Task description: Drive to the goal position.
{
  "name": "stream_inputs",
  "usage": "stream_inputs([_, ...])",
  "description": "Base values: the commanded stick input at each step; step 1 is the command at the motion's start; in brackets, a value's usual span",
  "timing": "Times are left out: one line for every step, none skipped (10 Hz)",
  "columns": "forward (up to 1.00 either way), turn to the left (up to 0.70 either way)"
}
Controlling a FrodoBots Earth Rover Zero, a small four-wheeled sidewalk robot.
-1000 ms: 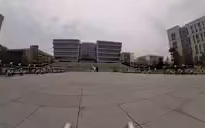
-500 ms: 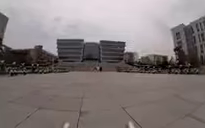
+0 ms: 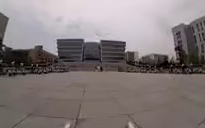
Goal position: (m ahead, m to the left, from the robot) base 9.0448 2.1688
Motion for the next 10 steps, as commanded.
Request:
stream_inputs([0.50, 0.00])
stream_inputs([0.50, 0.00])
stream_inputs([0.50, 0.00])
stream_inputs([0.50, 0.00])
stream_inputs([0.50, 0.00])
stream_inputs([0.50, 0.00])
stream_inputs([0.50, 0.00])
stream_inputs([0.50, 0.00])
stream_inputs([0.50, 0.01])
stream_inputs([0.50, 0.07])
